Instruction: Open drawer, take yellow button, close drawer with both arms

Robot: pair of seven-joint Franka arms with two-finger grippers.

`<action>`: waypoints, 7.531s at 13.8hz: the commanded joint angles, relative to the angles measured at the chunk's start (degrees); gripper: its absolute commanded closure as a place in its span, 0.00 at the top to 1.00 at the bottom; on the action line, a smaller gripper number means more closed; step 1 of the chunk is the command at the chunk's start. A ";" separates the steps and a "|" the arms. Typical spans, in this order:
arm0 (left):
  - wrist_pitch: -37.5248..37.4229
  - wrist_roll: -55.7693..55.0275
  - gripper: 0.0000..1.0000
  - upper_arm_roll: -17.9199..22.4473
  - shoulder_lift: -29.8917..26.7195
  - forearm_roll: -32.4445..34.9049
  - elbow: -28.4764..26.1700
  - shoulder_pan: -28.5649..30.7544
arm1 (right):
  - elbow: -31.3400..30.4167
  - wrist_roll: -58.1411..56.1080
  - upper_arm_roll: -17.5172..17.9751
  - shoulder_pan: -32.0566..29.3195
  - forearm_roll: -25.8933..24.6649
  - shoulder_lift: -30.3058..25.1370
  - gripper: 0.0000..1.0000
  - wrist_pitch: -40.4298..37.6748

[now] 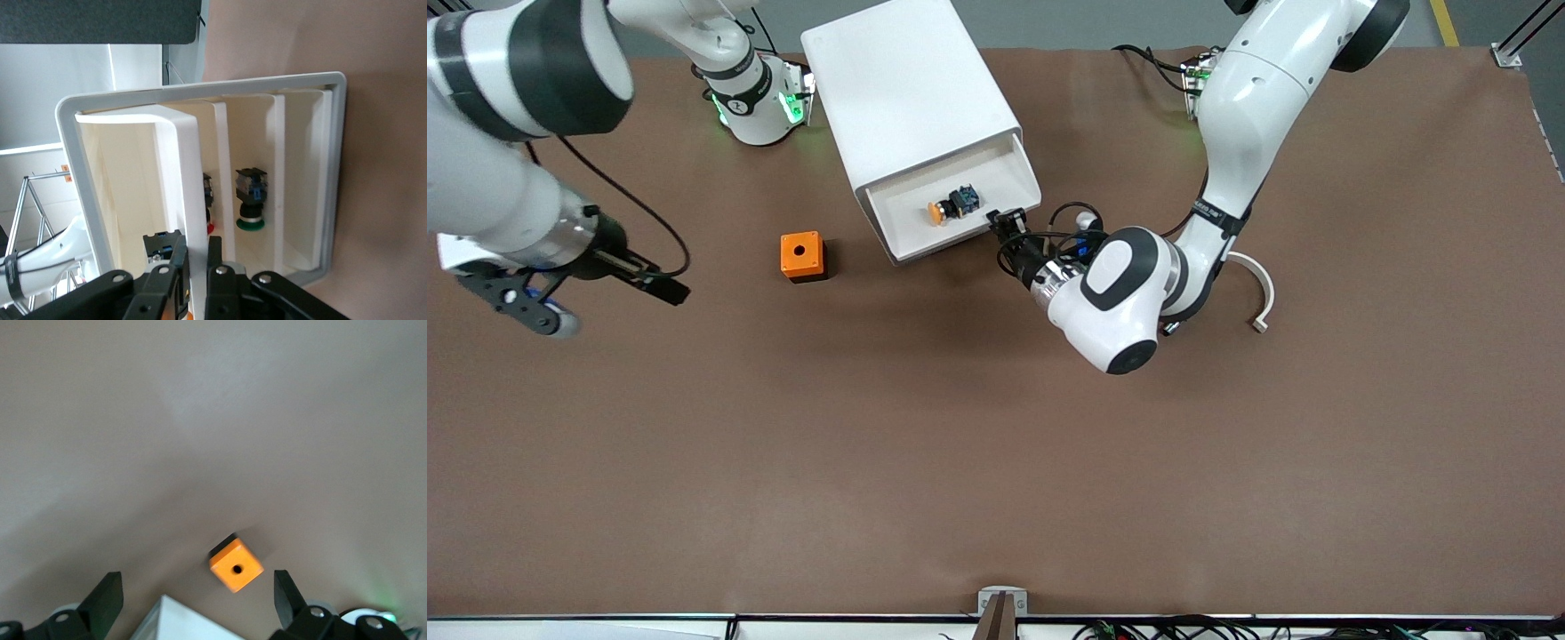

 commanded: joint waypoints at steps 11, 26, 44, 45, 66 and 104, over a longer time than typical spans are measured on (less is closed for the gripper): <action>-0.04 7.92 0.99 0.12 -0.05 0.34 3.40 7.00 | -1.97 33.51 -0.62 23.12 3.41 3.81 1.00 11.48; -0.13 42.36 0.99 2.40 -2.60 27.56 5.43 17.65 | -2.67 50.67 -0.62 34.73 2.45 12.17 1.00 18.34; 4.44 73.84 0.99 4.51 -5.50 40.78 5.43 17.13 | -3.03 52.07 -0.53 35.52 3.33 13.31 0.21 17.99; 4.44 74.20 1.00 4.34 -5.59 40.78 5.43 16.87 | -2.94 51.99 -0.53 35.52 3.33 13.31 0.09 17.99; 23.68 83.54 1.00 -4.63 -8.93 48.42 4.20 1.93 | -8.19 -22.59 -1.15 -4.00 1.48 12.25 0.00 21.48; 24.83 52.75 1.00 -16.84 -8.93 52.38 -7.14 -14.42 | -1.55 -62.72 -0.88 -24.68 1.48 27.12 1.00 32.19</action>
